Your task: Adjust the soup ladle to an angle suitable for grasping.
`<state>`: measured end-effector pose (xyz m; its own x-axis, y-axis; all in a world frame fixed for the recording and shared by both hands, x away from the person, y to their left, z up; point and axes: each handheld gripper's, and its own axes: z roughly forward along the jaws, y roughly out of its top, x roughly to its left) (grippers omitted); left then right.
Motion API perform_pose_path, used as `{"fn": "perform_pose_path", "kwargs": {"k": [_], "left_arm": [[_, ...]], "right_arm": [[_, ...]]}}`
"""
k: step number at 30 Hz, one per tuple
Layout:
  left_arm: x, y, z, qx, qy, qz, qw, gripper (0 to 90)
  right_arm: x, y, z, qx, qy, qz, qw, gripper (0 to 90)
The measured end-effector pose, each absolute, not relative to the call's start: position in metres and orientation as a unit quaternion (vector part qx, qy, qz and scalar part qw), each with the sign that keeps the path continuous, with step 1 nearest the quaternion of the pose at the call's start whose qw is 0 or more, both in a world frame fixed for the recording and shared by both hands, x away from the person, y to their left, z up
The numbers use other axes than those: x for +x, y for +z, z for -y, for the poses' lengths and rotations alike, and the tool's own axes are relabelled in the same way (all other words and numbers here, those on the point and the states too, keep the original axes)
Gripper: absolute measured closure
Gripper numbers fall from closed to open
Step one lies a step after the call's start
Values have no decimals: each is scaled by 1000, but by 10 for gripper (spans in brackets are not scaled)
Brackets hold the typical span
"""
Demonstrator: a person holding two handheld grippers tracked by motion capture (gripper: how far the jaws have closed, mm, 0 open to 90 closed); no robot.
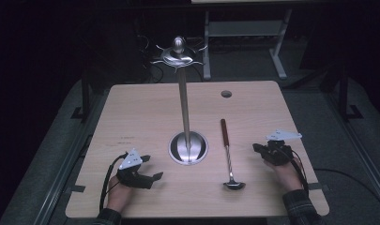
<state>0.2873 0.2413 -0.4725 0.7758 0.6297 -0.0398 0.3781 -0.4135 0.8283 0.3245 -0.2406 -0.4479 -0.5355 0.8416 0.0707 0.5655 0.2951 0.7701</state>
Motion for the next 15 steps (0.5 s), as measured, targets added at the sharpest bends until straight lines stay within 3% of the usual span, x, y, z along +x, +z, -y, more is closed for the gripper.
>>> {"fn": "perform_pose_path", "kwargs": {"k": [15], "left_arm": [[286, -473, -240, 827, 140, -307, 450, 142]], "right_arm": [[368, -447, 202, 420, 396, -799, 166, 897]]}}
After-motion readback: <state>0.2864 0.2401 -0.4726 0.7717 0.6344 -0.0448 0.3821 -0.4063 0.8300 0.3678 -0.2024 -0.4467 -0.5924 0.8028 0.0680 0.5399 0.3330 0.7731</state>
